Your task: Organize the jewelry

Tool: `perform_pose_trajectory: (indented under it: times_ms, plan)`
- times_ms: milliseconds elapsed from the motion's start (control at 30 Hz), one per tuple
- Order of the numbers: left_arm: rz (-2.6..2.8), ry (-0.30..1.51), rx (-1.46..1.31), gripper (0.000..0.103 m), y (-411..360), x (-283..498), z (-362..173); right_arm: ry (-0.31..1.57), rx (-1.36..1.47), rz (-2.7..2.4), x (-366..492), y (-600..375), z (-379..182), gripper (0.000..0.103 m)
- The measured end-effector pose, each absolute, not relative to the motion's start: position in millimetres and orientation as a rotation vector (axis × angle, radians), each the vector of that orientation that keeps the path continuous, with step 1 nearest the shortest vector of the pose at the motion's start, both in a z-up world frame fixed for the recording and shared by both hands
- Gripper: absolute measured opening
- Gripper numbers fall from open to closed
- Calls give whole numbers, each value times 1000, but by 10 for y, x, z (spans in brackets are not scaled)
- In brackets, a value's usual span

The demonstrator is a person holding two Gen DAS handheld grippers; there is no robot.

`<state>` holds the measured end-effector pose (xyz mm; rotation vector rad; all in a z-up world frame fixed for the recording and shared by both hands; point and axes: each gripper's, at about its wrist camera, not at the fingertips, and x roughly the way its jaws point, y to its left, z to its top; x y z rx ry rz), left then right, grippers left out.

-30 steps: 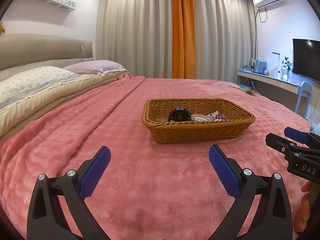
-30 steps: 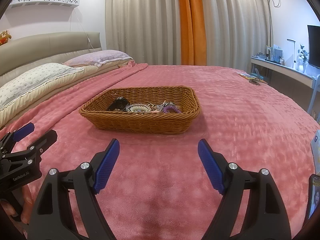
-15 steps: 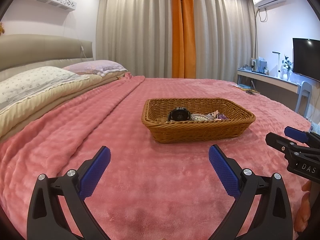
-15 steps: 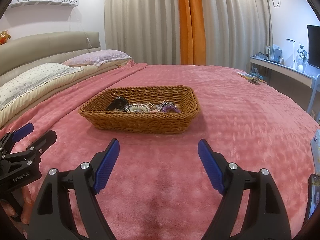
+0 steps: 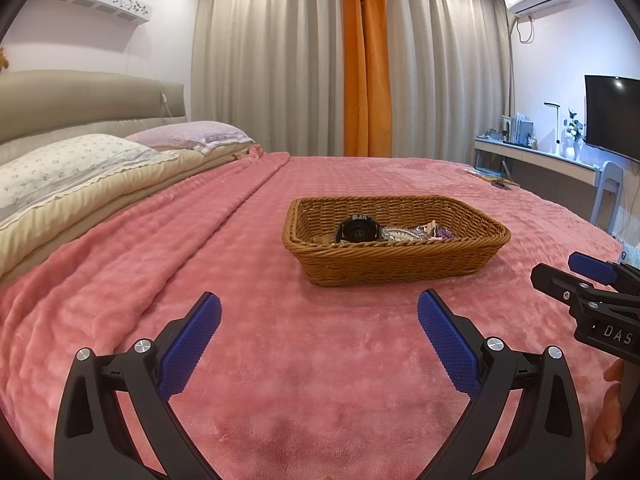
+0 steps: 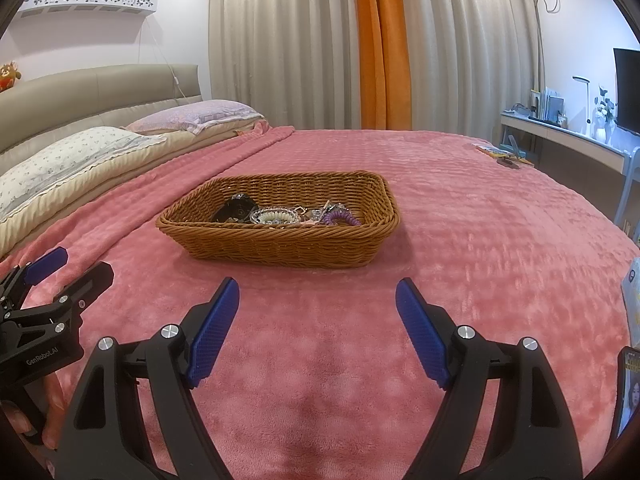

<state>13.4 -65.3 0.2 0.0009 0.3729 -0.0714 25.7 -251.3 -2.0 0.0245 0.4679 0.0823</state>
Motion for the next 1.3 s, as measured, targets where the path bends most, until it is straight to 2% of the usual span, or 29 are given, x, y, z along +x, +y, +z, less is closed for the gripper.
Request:
perform_pose_trajectory:
  times_ms: [1300]
  plan:
    - [-79, 377, 25, 96, -577, 136, -27, 465, 26, 84, 252, -2511, -20, 79]
